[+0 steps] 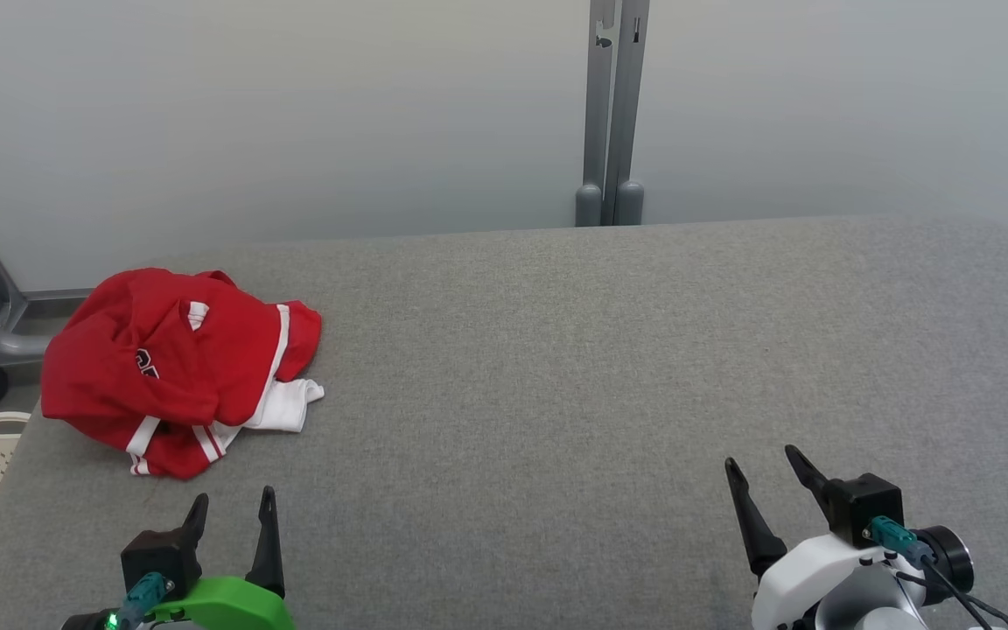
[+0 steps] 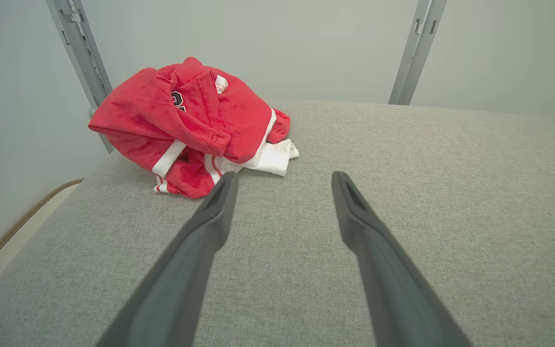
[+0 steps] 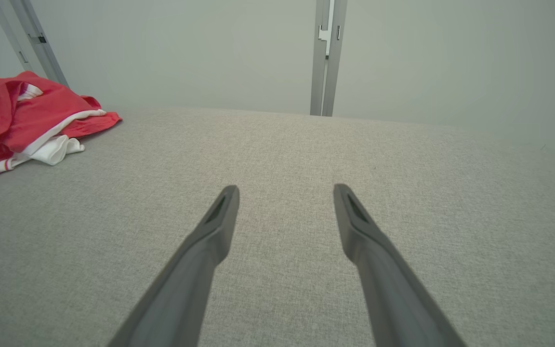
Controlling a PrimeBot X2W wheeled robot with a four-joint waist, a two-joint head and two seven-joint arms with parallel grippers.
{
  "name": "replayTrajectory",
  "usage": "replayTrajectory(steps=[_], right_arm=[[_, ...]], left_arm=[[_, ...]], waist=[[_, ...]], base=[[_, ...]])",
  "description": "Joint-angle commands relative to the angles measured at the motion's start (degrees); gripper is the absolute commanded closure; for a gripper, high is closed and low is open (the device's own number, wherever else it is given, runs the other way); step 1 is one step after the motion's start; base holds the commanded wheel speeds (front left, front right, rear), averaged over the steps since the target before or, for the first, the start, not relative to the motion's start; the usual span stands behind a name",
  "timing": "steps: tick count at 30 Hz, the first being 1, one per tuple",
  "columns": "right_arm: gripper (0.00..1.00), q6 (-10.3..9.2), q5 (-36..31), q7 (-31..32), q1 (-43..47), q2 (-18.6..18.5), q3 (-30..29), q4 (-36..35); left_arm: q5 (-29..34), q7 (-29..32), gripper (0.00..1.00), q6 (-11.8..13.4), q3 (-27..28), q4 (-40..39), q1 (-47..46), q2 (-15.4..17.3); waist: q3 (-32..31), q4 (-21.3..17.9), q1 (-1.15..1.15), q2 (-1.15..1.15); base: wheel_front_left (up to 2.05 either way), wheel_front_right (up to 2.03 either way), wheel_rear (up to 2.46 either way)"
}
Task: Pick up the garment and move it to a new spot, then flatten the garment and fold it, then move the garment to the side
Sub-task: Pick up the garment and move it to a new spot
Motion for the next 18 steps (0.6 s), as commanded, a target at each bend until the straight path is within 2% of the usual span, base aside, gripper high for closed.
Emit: replayTrajectory(steps=[1, 11, 18], right_arm=[[0.00, 0.00, -0.06, -0.21, -0.39, -0.26, -0.07, 0.15], [0.00, 0.00, 0.17, -0.31, -0.22, -0.25, -0.33, 0.21], [0.00, 0.00, 1.54, -0.79, 0.66, -0.22, -0.80, 0.11]], left_arm=[[-0.06, -0.23, 0.00, 0.37, 0.05, 0.07, -0.80, 0.42], [-0.74, -0.06, 0.00, 0.41, -0.23, 0.08, -0.76, 0.66], [-1.22, 0.22, 0.00, 0.52, -0.36, 0.32, -1.05, 0.90]], waist=[[0.02, 0.03, 0.00, 0.00], [0.11, 0.38, 0.00, 0.00], [0.40, 3.69, 0.00, 0.00]], base=[[0.00, 0.00, 0.00], [0.00, 0.00, 0.00], [0.00, 0.00, 0.00]])
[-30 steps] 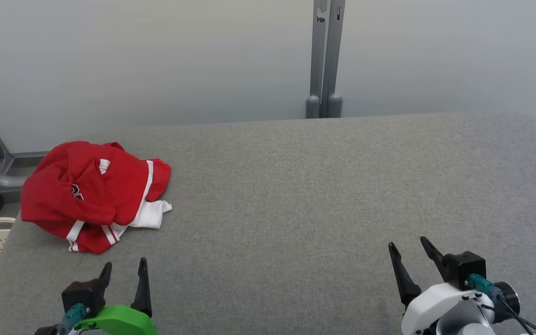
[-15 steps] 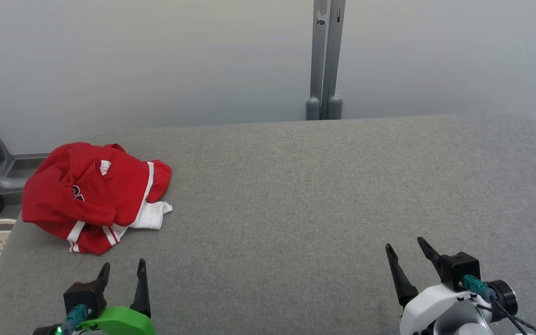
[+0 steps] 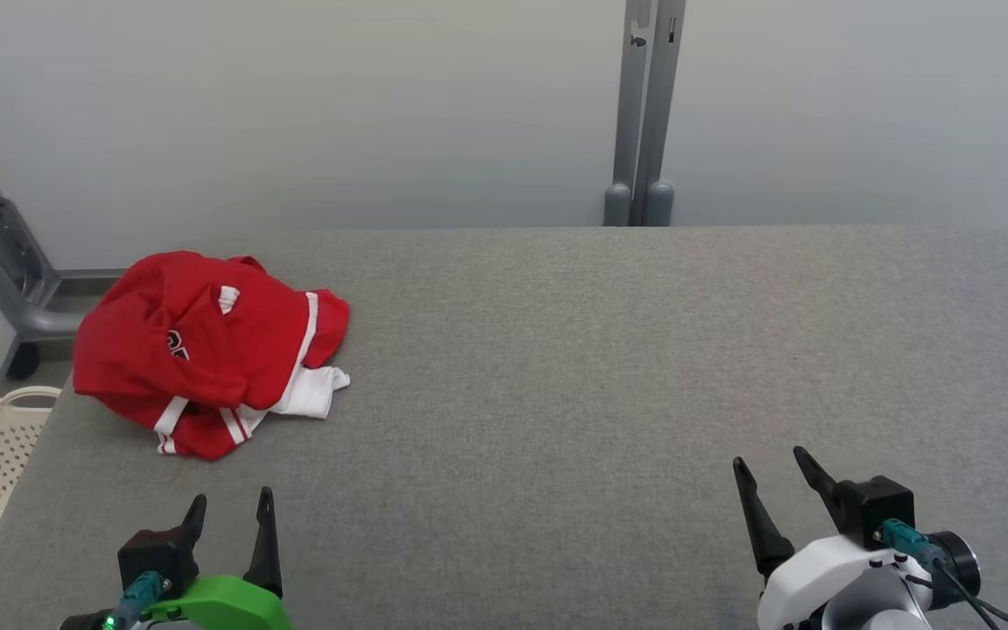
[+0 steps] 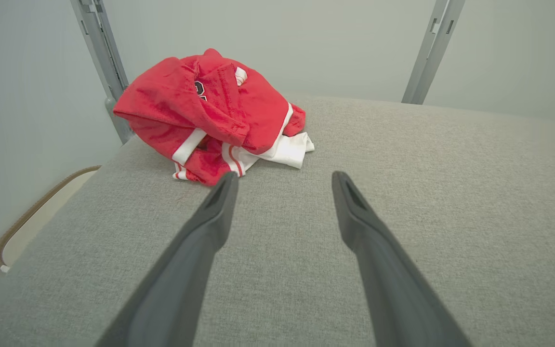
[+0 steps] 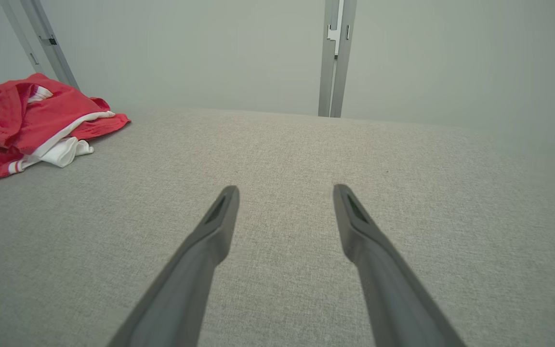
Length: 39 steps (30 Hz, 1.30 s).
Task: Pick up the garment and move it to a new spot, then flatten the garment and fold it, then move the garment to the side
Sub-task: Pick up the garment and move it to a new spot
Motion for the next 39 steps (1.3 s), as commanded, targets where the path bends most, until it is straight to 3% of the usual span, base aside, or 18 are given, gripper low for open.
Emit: replayTrajectory(steps=[1, 9, 21, 31, 39], right_arm=[[0.00, 0.00, 0.74, -0.49, 0.52, -0.16, -0.12, 0.00], [0.00, 0.00, 2.63, -1.83, 0.30, -0.17, 0.73, 0.84], [0.00, 0.00, 4.62, -3.42, -0.36, -0.19, 2.14, 2.88], [0.00, 0.00, 5.63, -4.55, -0.82, -0.19, 2.66, 4.59], [0.00, 0.00, 5.01, -4.51, 0.05, -0.20, 2.50, 4.48]], left_arm=[[-0.36, 0.14, 0.00, 0.30, 0.16, 0.07, -0.84, 0.75], [-0.58, 1.23, 0.00, 0.43, 0.34, -0.95, -0.36, 2.30], [-0.62, 3.03, 0.00, 0.85, 0.20, -2.98, 0.60, 4.39], [-1.22, 4.40, 0.00, 1.54, 0.23, -5.02, 1.70, 5.40], [-1.87, 7.82, 0.00, 0.34, -0.87, -3.69, -2.38, 5.72]], waist=[[0.19, 2.08, 0.00, 0.00], [0.79, 9.27, 0.00, 0.00], [0.56, 16.95, 0.00, 0.00], [0.34, 19.73, 0.00, 0.00], [1.16, 19.79, 0.00, 0.00]], base=[[0.00, 0.00, 0.00], [0.00, 0.00, 0.00], [0.00, 0.00, 0.00], [0.00, 0.00, 0.00], [0.00, 0.00, 0.00]])
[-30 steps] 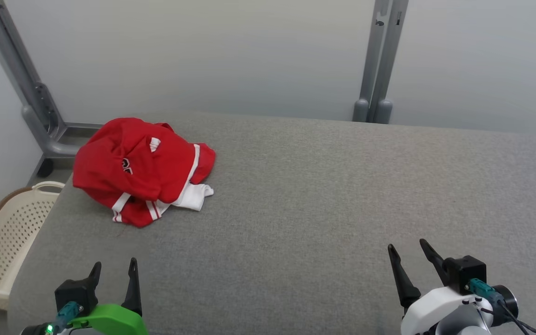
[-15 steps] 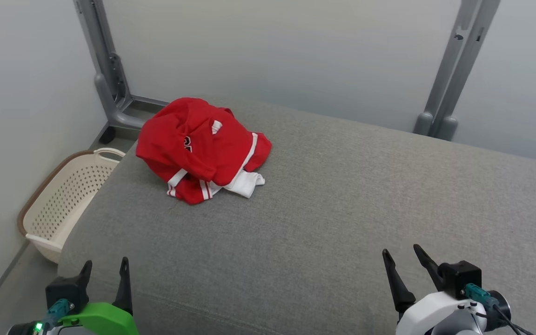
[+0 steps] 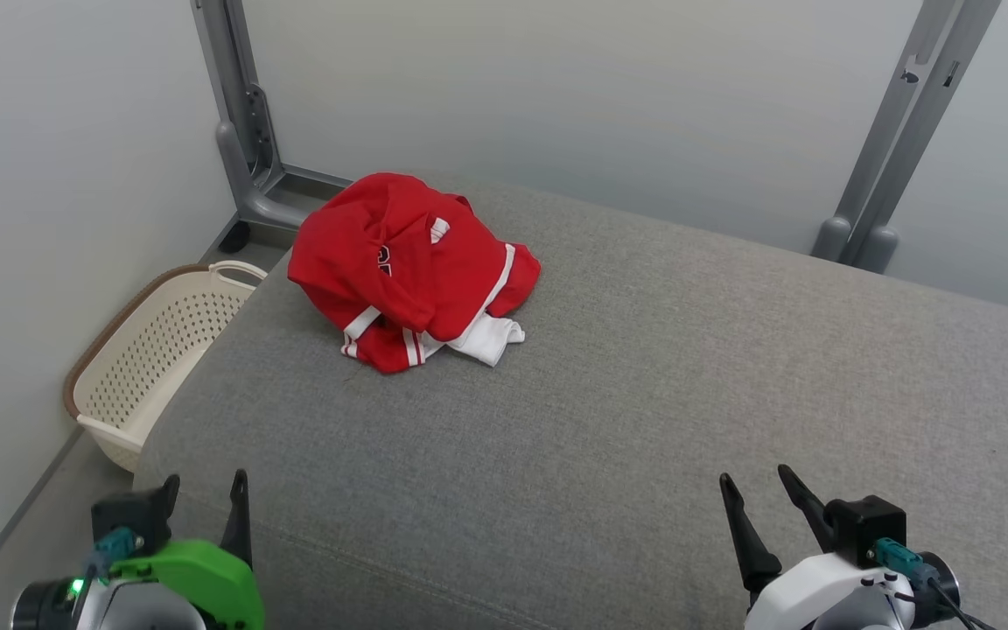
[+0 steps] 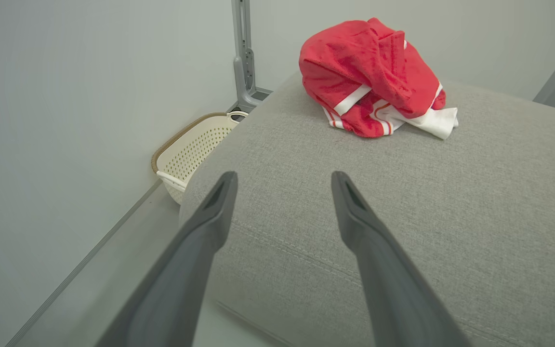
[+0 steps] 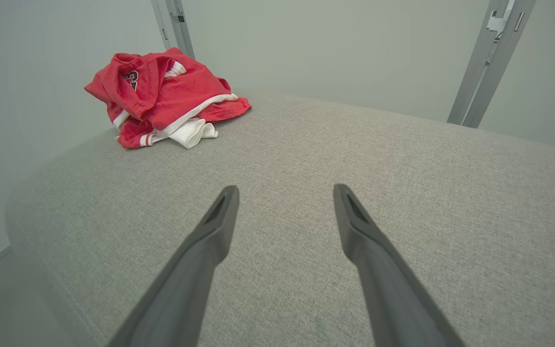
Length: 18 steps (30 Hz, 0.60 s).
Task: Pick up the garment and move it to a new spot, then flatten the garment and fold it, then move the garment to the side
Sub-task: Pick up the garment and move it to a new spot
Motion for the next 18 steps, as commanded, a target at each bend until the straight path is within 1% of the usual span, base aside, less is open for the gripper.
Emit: replayTrajectory(steps=[1, 4, 6, 8, 12, 13, 14, 15, 18], right_arm=[[0.00, 0.00, -0.67, 0.21, 0.37, -0.24, -0.15, -0.37], [0.00, 0.00, -1.47, 0.93, 0.55, -0.23, -0.32, -1.34], [0.00, 0.00, -2.16, 1.72, 0.69, -0.25, -0.58, -2.47], [0.00, 0.00, -3.02, 2.72, 0.78, -0.22, -0.67, -3.70], [0.00, 0.00, -5.80, 5.40, -0.33, -0.25, -0.95, -7.43], [0.00, 0.00, -5.80, 5.40, -0.33, -0.25, -0.95, -7.43], [0.00, 0.00, -7.32, 6.67, -1.09, -0.25, -1.05, -9.49], [0.00, 0.00, -7.32, 6.67, -1.09, -0.25, -1.05, -9.49], [0.00, 0.00, -9.13, 8.51, -2.12, -0.25, -0.87, -12.72]], left_arm=[[-0.25, 2.11, 0.00, -0.62, -0.62, 0.88, -3.50, 0.48], [-0.20, 6.42, 0.00, -1.11, -1.67, 2.99, -9.02, 0.27], [-0.16, 9.90, 0.00, -0.61, -2.07, 5.25, -13.12, -0.07], [-0.42, 12.13, 0.00, -1.56, -2.47, 7.35, -17.69, -0.48], [-0.77, 14.94, 0.00, -3.85, -3.09, 11.52, -26.61, -0.59], [-0.77, 14.94, 0.00, -3.85, -3.09, 11.52, -26.61, -0.59], [-0.82, 16.35, 0.00, -4.75, -3.43, 13.71, -30.85, -0.62], [-0.82, 16.35, 0.00, -4.75, -3.43, 13.71, -30.85, -0.62], [-0.77, 18.42, 0.00, -5.54, -3.51, 17.09, -36.92, -0.05]], waist=[[0.63, -0.04, 0.00, 0.00], [1.81, -0.14, 0.00, 0.00], [2.95, -0.33, 0.00, 0.00], [4.26, -0.74, 0.00, 0.00], [9.19, -2.02, 0.00, 0.00], [9.19, -2.02, 0.00, 0.00], [11.69, -2.96, 0.00, 0.00], [11.69, -2.96, 0.00, 0.00], [15.38, -4.81, 0.00, 0.00]], base=[[0.00, 0.00, 0.00], [0.00, 0.00, 0.00], [0.00, 0.00, 0.00], [0.00, 0.00, 0.00], [0.00, 0.00, 0.00], [0.00, 0.00, 0.00], [0.00, 0.00, 0.00], [0.00, 0.00, 0.00], [0.00, 0.00, 0.00]])
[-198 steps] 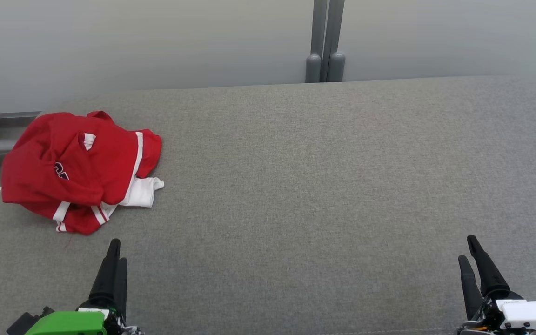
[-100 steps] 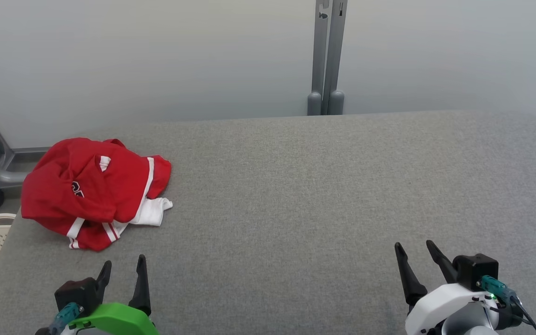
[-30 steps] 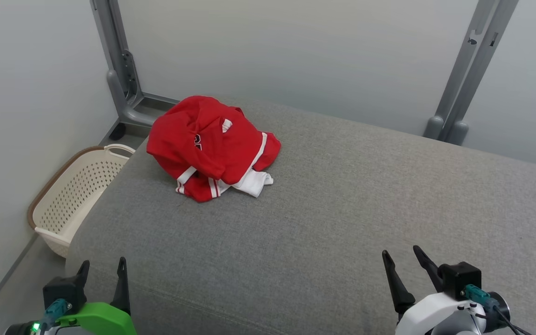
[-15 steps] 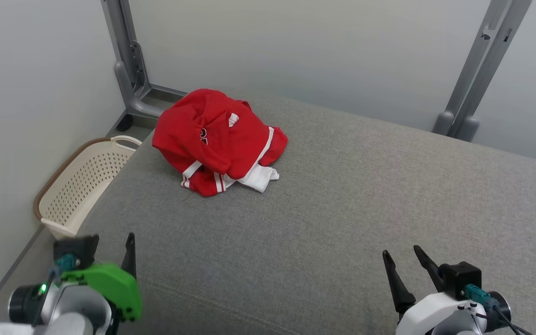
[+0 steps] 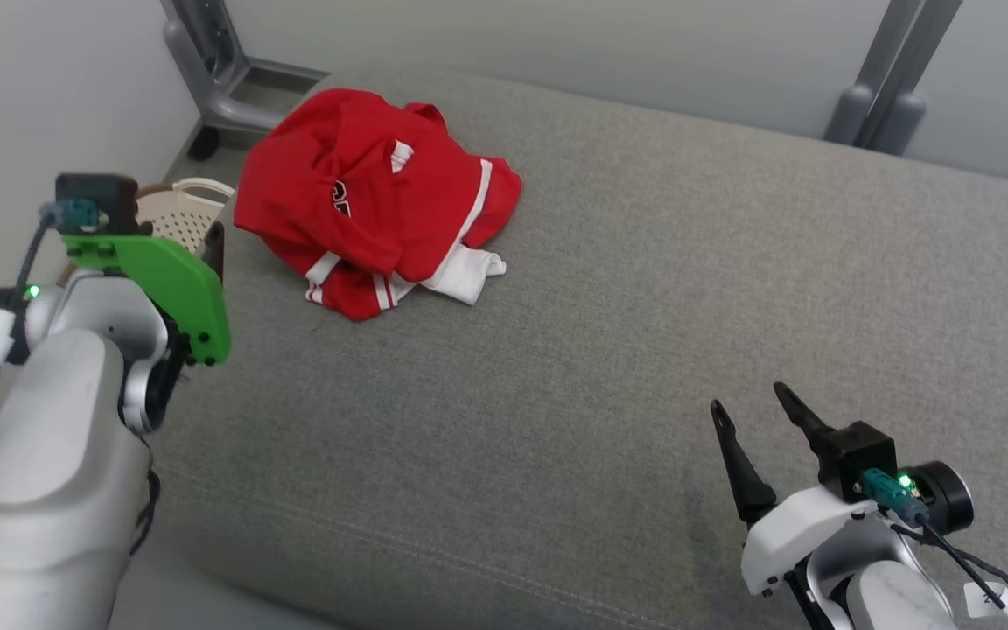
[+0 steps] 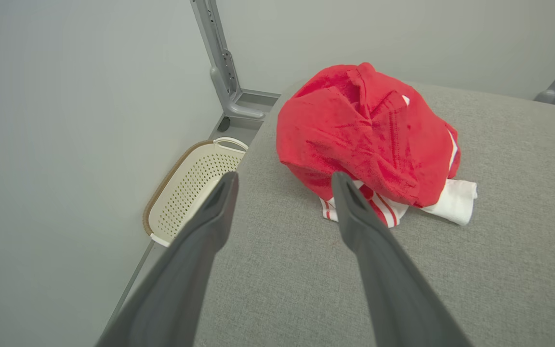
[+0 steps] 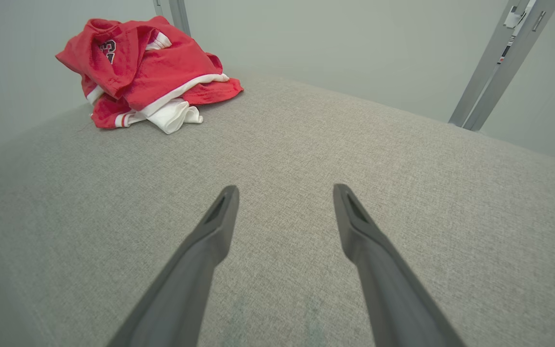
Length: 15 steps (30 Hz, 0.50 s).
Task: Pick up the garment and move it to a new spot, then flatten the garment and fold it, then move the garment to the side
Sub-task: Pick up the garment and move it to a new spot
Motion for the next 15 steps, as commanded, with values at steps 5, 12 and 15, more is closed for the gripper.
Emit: replayTrajectory(steps=[5, 12, 15], right_arm=[[0.00, -0.01, -2.71, 2.48, -1.92, -0.26, -0.04, -4.64], [0.00, -0.01, -4.90, 4.81, -1.94, -0.24, -1.12, -9.68], [0.00, -0.01, -3.84, 5.22, -2.14, -0.23, -1.00, -10.75]], left_arm=[[0.23, 3.46, 0.00, -1.40, -0.50, 5.10, -8.52, 0.91], [-0.43, 7.53, 0.00, -4.84, -1.44, 10.49, -17.15, 2.72], [-0.91, 9.93, 0.00, -5.09, -1.49, 12.24, -19.20, 3.34]], waist=[[10.64, -6.01, 0.00, 0.00], [16.90, -9.29, 0.00, 0.00], [18.53, -9.95, 0.00, 0.00]], base=[[0.00, 0.00, 0.00], [0.00, 0.00, 0.00], [0.00, 0.00, 0.00]])
